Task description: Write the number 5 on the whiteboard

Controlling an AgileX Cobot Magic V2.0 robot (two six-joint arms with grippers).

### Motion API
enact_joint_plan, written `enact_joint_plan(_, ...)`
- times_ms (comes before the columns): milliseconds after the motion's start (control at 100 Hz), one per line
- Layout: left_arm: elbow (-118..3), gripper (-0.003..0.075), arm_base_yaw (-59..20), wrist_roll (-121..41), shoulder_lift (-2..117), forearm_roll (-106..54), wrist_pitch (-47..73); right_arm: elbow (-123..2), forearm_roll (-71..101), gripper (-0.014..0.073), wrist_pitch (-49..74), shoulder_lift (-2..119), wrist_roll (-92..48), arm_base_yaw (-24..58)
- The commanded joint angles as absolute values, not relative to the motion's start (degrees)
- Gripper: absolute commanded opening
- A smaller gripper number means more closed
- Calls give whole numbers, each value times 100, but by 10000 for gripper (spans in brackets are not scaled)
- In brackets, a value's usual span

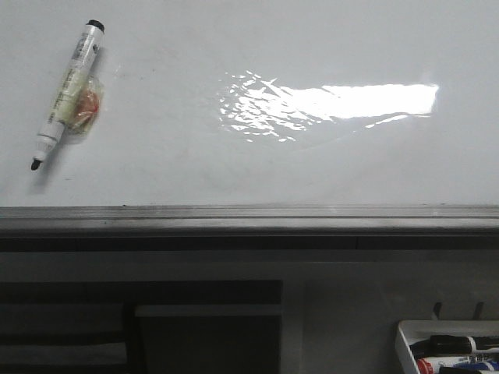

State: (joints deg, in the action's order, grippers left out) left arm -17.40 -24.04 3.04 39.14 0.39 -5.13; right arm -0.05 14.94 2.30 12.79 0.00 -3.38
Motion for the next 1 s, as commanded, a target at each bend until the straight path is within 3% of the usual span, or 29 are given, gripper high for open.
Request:
enact_joint_plan(0,-1950,458,-2875,358,4265,-242,-1155,-216,1504,-61,-214,1383,0,-382)
enact_joint_plan(140,-1950,449,-3288,358,4996,-373,-1691,-216,1504,-61,-214,1383,0,-382)
enact_joint_plan(510,-2060,431,-3273,358,6577,-648,-2765,-216,1504,-61,-214,1383,0,-382)
enact_joint_plan(590,-2070,361,-3273,358,6783,-648,-2936,-216,1504,-61,-214,1383,0,-382)
enact_joint_plan(790,-2070,-17,-3273,358,7125,-648,-3120,-216,1504,-61,-125,1383,0,-382)
enact_joint_plan(990,-2070,-20,-3273,358,7138,-568,-3120,-462,1423,-61,327,1383,-241,-382)
